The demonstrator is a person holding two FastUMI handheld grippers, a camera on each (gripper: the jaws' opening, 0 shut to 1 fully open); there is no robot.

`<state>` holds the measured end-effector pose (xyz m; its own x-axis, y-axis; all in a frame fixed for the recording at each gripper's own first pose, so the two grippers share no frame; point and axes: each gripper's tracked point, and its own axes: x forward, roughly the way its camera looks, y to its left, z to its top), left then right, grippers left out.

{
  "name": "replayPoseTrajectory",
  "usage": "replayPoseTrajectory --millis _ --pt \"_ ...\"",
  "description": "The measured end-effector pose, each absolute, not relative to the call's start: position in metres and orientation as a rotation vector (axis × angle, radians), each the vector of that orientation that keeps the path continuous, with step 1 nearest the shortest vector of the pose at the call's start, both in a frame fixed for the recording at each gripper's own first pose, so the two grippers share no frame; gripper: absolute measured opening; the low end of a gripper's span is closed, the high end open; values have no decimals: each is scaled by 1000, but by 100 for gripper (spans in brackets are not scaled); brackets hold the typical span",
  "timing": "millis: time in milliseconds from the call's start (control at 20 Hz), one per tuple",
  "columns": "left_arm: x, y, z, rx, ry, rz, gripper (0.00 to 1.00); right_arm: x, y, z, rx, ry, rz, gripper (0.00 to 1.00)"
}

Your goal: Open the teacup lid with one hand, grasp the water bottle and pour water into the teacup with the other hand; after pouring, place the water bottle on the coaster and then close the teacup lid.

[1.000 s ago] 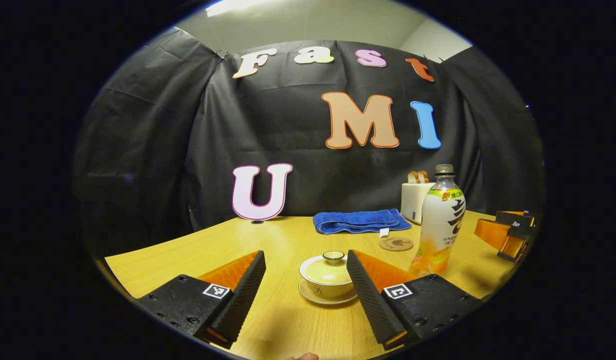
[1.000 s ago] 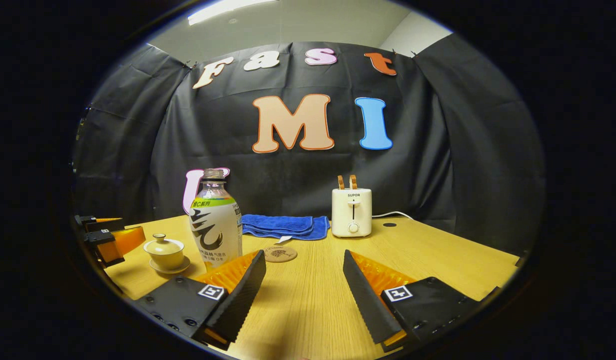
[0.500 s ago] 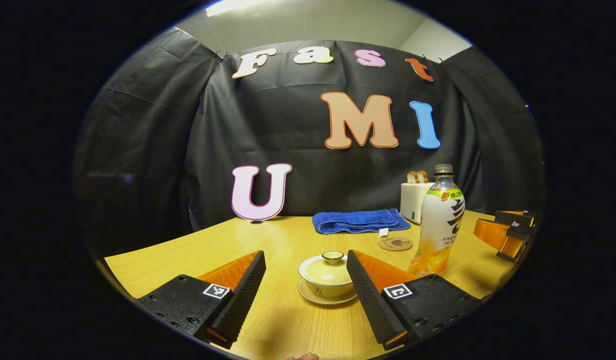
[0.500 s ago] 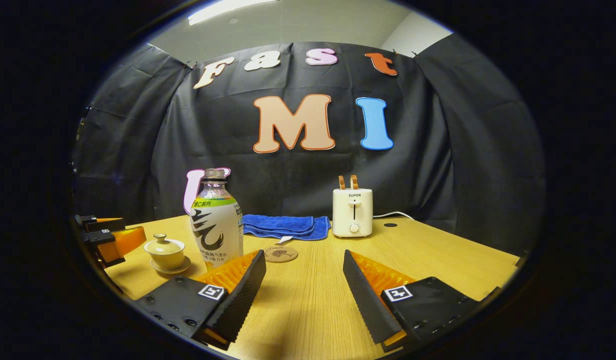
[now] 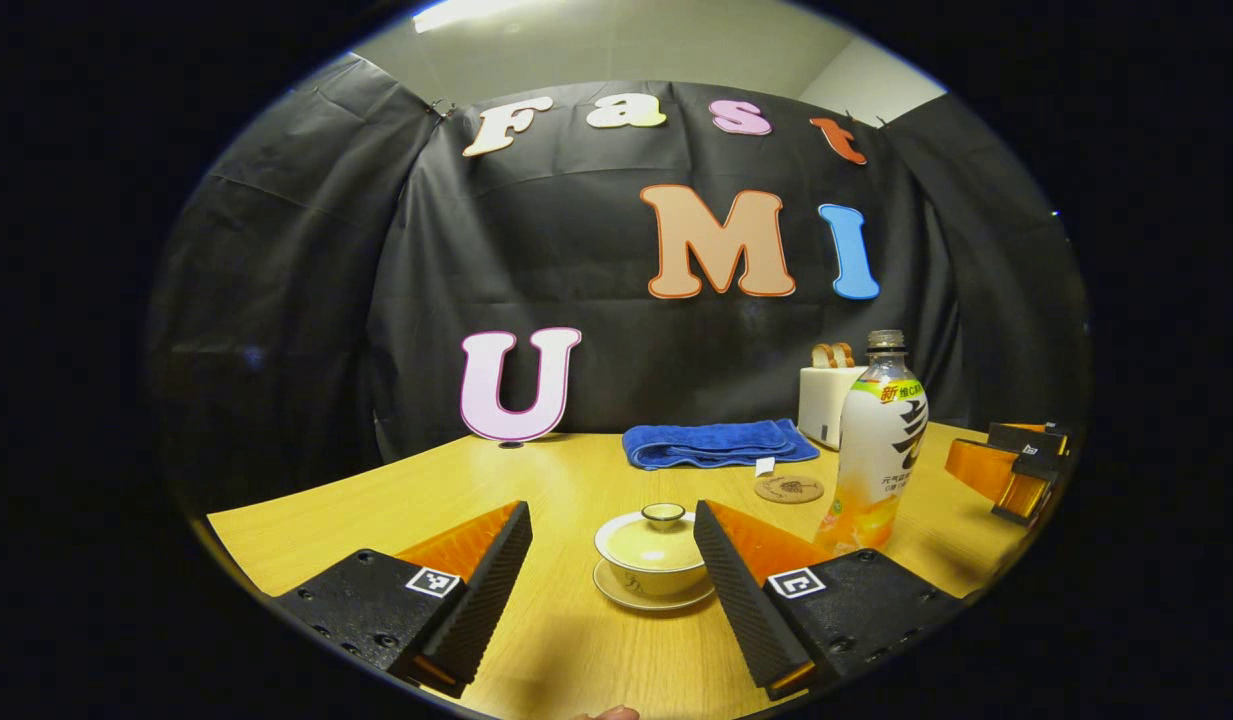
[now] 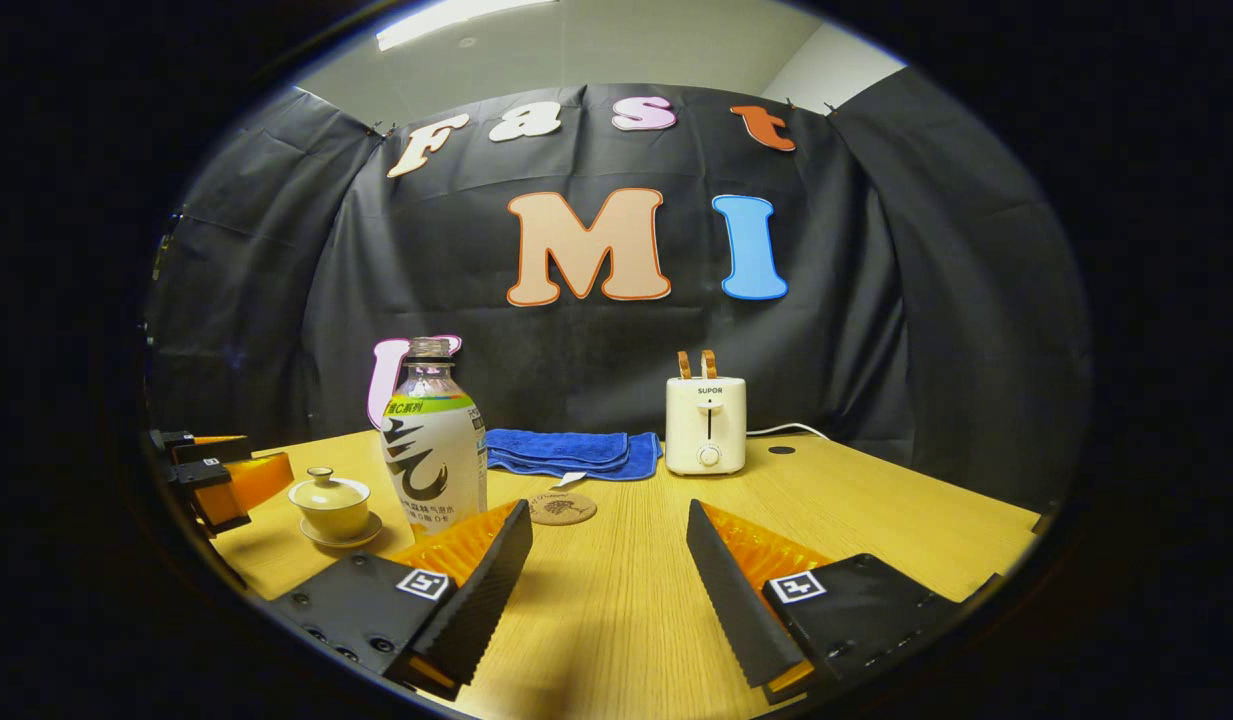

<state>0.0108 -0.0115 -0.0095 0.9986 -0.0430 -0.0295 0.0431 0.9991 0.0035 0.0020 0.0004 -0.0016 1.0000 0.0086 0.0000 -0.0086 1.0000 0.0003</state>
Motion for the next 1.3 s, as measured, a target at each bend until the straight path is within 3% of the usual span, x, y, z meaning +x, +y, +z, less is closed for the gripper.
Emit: replayPoseTrajectory --millis 150,250,300,350,400,650,850,1150,1300 --pt "17 -17 -12 15 47 -66 95 3 3 -2 0 1 16 100" --pt "24 -22 -16 22 67 -77 95 3 3 -2 0 1 19 100" --pt "27 -24 -18 28 78 -84 95 3 3 -2 1 0 20 95" --pt "30 -27 -19 32 88 -91 95 4 3 -2 1 0 20 99" --pt "32 -28 -20 36 99 -96 94 4 3 -2 1 0 21 95" --pt "44 -35 -28 42 143 -113 95 4 4 -3 1 0 25 99" --pt "53 -39 -31 37 167 -126 94 3 4 -3 1 -1 27 95" --pt "60 -45 -38 55 203 -151 80 4 5 -3 2 0 33 95" --pt "62 -44 -38 62 211 -153 64 4 5 -3 2 0 34 95"
